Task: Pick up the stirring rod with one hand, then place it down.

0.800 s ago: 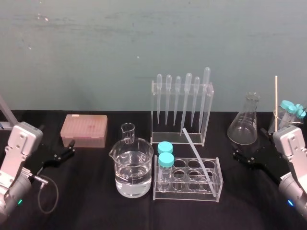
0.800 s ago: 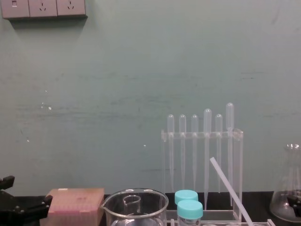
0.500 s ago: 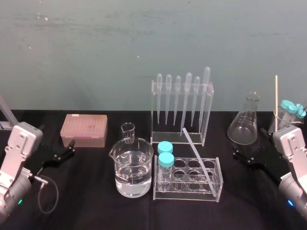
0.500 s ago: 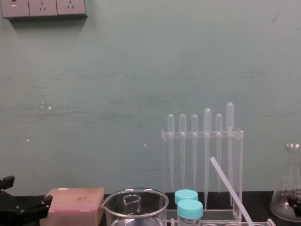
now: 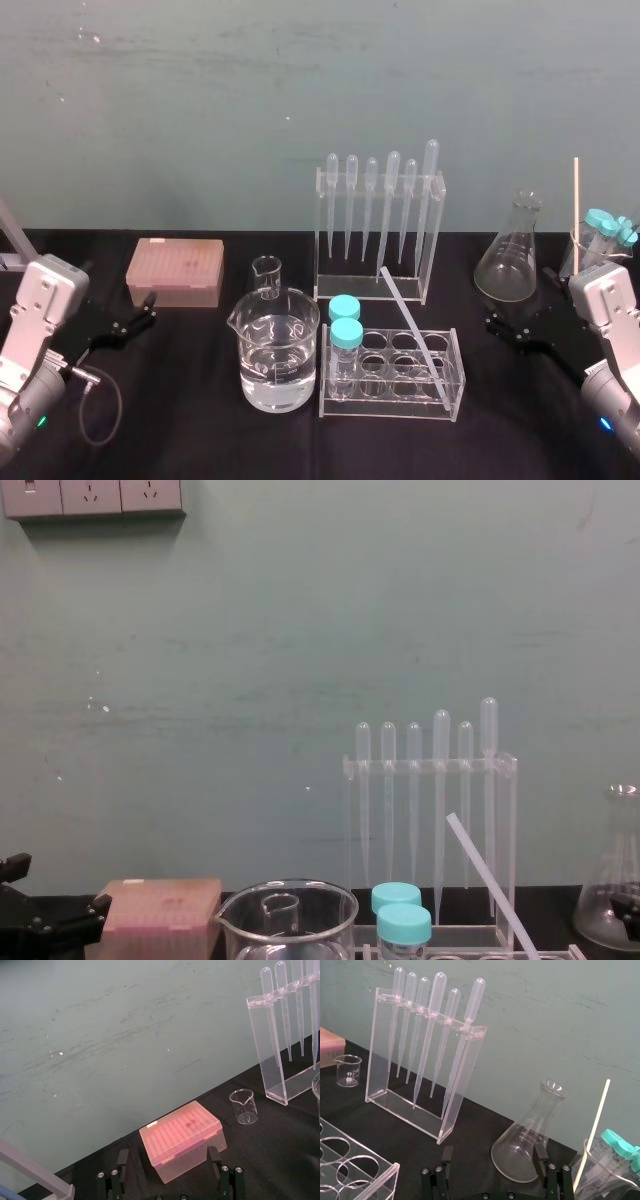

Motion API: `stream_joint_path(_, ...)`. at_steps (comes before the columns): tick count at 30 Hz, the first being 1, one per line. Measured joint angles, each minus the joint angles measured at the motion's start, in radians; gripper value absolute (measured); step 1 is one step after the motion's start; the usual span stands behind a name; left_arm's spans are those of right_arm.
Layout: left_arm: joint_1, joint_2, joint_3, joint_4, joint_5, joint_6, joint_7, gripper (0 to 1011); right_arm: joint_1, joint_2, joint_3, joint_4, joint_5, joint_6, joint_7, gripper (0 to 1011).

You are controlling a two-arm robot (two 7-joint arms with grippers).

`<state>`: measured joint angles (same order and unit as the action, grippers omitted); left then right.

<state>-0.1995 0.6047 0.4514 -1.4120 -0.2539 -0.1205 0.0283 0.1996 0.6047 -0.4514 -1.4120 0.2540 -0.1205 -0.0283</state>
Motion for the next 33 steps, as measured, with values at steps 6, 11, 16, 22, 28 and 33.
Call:
stream_joint_path(6, 0.000, 0.000, 0.000, 0.000, 0.000, 0.000, 0.000, 1000, 0.000, 0.000, 0.000, 0.000, 0.000, 0.000, 0.000, 1003)
stream_joint_path(11, 0.000, 0.000, 0.000, 0.000, 0.000, 0.000, 0.000, 1000, 0.000, 0.000, 0.000, 0.000, 0.000, 0.000, 0.000, 1003)
stream_joint_path(16, 0.000, 0.000, 0.000, 0.000, 0.000, 0.000, 0.000, 1000, 0.000, 0.000, 0.000, 0.000, 0.000, 0.000, 0.000, 1003)
stream_joint_path(22, 0.000, 0.000, 0.000, 0.000, 0.000, 0.000, 0.000, 1000, 0.000, 0.000, 0.000, 0.000, 0.000, 0.000, 0.000, 1003)
stream_joint_path(28, 0.000, 0.000, 0.000, 0.000, 0.000, 0.000, 0.000, 1000, 0.000, 0.000, 0.000, 0.000, 0.000, 0.000, 0.000, 1003)
stream_joint_path(33, 0.000, 0.000, 0.000, 0.000, 0.000, 0.000, 0.000, 1000, 0.000, 0.000, 0.000, 0.000, 0.000, 0.000, 0.000, 1003)
